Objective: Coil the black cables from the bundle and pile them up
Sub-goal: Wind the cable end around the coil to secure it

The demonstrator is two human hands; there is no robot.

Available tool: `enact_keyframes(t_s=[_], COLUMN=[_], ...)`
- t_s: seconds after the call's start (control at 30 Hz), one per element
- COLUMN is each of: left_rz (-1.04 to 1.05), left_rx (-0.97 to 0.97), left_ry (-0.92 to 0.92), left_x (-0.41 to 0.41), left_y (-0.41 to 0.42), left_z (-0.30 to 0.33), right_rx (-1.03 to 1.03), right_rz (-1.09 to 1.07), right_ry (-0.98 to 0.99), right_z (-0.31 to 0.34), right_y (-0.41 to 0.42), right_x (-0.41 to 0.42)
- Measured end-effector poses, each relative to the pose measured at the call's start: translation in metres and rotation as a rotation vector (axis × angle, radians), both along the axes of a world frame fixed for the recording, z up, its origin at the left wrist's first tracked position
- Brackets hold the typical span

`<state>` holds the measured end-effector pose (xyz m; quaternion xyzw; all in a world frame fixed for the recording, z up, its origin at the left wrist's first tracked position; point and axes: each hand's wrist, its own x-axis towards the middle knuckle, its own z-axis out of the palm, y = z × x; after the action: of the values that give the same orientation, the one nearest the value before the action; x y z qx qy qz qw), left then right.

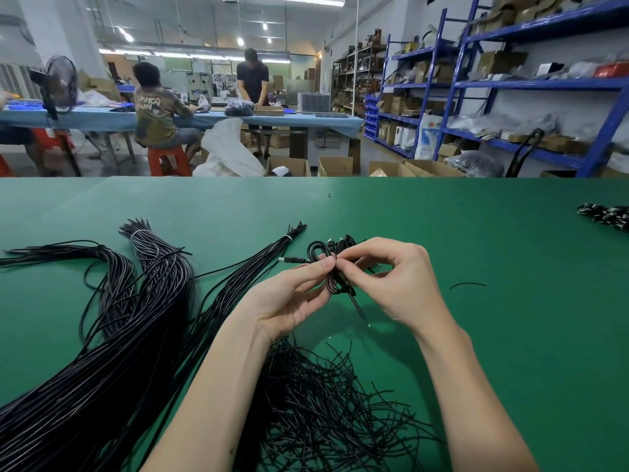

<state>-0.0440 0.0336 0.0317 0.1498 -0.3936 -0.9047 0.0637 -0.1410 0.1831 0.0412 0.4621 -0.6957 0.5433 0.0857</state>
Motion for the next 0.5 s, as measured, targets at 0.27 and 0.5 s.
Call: enact_keyframes(t_s=[0.27, 0.5], left_rz=[-0.002, 0.136], left_rx=[-0.187, -0.865], left_ry=[0.053, 0.177], left_x=[0.0, 0.007], left_y=[-0.005, -0.014], left_z=[-0.002, -0.004], right_rx=[0.034, 0.079], right_rz=[-0.044, 0.015], right_ry=[-0.181, -0.638], right_z=[-0.001, -0.003], right_y=[-0.006, -0.01], right_x=[0.005, 0.005])
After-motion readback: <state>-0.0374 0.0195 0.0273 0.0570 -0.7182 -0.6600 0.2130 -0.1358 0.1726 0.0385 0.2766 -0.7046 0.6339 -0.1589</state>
